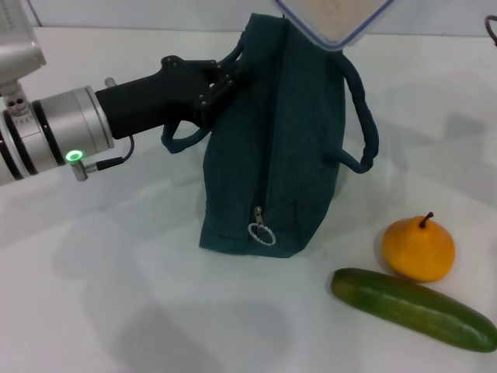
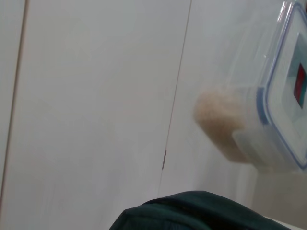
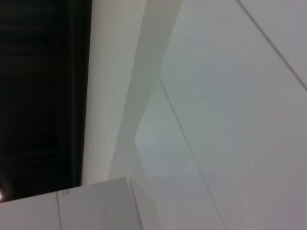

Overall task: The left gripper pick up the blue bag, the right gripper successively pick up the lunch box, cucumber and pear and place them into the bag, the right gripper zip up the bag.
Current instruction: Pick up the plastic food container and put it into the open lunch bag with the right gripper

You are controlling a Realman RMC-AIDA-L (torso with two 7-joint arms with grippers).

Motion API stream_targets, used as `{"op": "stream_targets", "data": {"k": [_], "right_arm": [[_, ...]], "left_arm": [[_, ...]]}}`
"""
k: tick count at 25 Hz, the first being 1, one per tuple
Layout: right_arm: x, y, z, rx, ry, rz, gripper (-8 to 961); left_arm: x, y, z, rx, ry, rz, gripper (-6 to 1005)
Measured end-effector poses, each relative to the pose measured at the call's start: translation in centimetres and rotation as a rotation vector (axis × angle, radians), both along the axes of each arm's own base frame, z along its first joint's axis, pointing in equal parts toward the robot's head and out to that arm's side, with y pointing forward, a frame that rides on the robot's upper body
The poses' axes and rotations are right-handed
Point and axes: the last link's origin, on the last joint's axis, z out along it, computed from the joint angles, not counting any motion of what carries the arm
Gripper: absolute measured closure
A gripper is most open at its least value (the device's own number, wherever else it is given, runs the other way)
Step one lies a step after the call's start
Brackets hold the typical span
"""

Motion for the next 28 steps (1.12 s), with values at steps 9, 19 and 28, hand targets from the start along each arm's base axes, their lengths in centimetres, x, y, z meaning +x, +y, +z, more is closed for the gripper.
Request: {"op": "stream_targets", "data": {"k": [9, 19, 28], "right_arm": [[-1.7, 1.0, -0.5, 0.008, -0.023, 0.009, 858], [-1.2, 1.8, -1.7, -0.003, -0.109, -0.045, 859], [2.8, 0.0, -1.7, 0.005, -0.132, -0.113, 858]], "left_arm": [[0.4, 0.0, -0.3, -0.013, -0.006, -0.012, 934], [0.7, 0.0, -0.4, -0.015, -0.023, -0.015, 932], [0.8, -0.2, -0.1, -0.005, -0.055, -0.016, 931]]}}
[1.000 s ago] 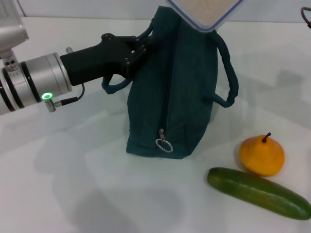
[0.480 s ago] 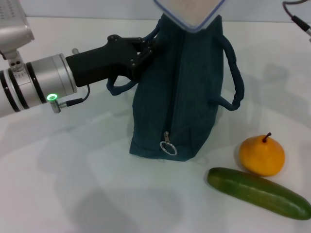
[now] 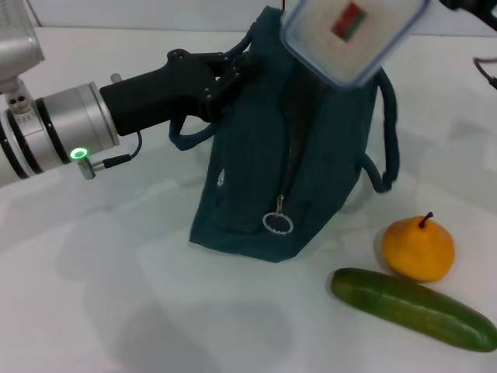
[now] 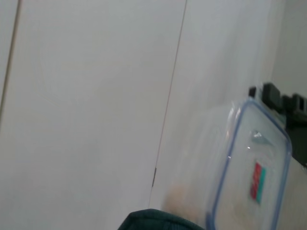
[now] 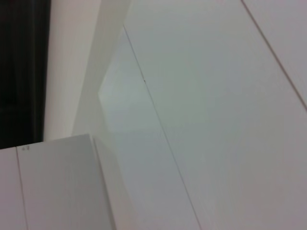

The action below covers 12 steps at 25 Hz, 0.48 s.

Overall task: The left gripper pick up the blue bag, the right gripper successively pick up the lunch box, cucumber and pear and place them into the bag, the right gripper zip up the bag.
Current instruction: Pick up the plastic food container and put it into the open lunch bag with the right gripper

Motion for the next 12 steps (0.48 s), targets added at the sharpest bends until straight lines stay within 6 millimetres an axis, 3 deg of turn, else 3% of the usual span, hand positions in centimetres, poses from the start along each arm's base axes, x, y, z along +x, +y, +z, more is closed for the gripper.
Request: {"op": "stream_targets", "data": {"k": [5, 12], "right_arm": [[2.7, -1.2, 0.2, -0.002, -0.031, -0.047, 858], [3.2, -2.0, -0.9, -0.046, -0.069, -0.046, 859]], "left_arm": [[0.0, 0.0, 0.0, 0.005, -0.002, -0.002, 930], [0.0, -0.1, 0.0, 0.006, -0.001, -0.004, 929]]}}
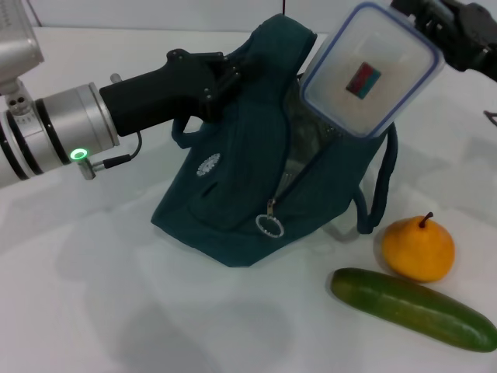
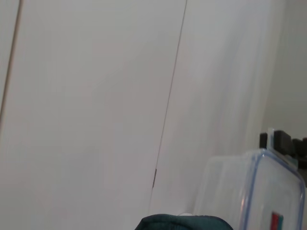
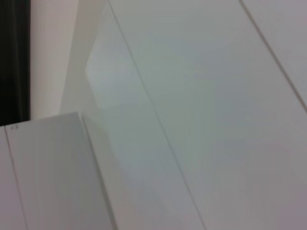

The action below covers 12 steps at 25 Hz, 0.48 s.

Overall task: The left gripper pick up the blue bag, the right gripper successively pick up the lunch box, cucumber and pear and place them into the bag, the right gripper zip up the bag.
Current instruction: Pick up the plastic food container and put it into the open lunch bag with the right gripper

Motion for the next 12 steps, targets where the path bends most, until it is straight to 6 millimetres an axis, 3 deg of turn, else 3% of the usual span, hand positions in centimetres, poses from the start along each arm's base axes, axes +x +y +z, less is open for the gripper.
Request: {"op": "stream_targets", "data": {"k": [12], "right_arm": [[-1.7, 0.0, -0.9, 0.033, 0.064, 0.028, 859]], "left_arm": [[0.0, -0.4, -0.5, -0.029, -0.013, -0.002, 927]]}}
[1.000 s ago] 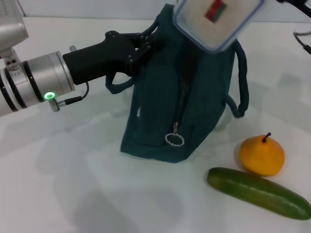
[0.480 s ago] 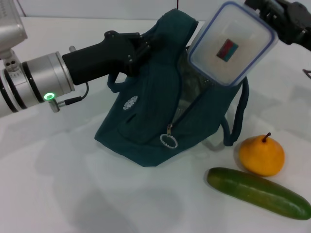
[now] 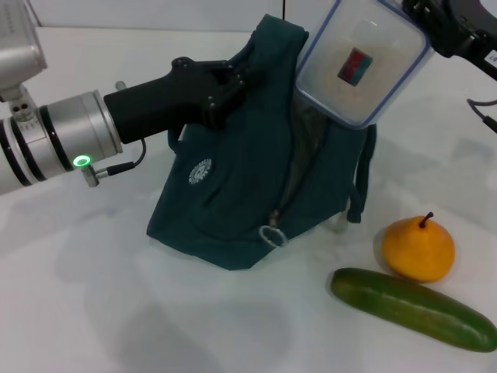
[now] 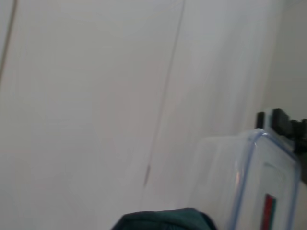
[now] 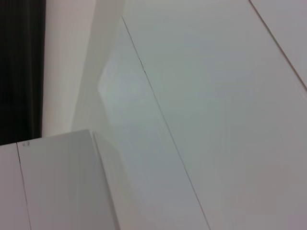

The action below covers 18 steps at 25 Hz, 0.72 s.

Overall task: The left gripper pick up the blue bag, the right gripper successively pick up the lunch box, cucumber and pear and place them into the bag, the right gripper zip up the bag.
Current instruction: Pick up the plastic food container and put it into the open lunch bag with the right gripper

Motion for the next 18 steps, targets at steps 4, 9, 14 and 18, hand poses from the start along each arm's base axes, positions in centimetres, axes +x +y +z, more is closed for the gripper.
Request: {"op": "stream_targets", "data": {"k": [4, 9, 14, 18], "right_arm": [[-0.9, -0.2, -0.5, 0.015, 0.026, 0.027, 858], [-1.7, -0.3, -0.7, 0.043, 0.062, 0.040, 858], [-1.9, -0.4, -0.5, 0.107, 0.099, 0.036, 858], [-1.9, -0.3, -0.2, 0.133, 0.131, 0.020, 859]], "left_arm": [[0.5, -0.5, 0.2, -0.020, -0.036, -0.032, 927], [0.5, -0.6, 0.7, -0.007, -0.091, -0.018, 926], [-0.4, -0.4, 0.9, 0.014, -0.118, 0.039, 925], [-1.2, -0.1, 0.8, 0.039, -0.104, 0.093, 924]]}}
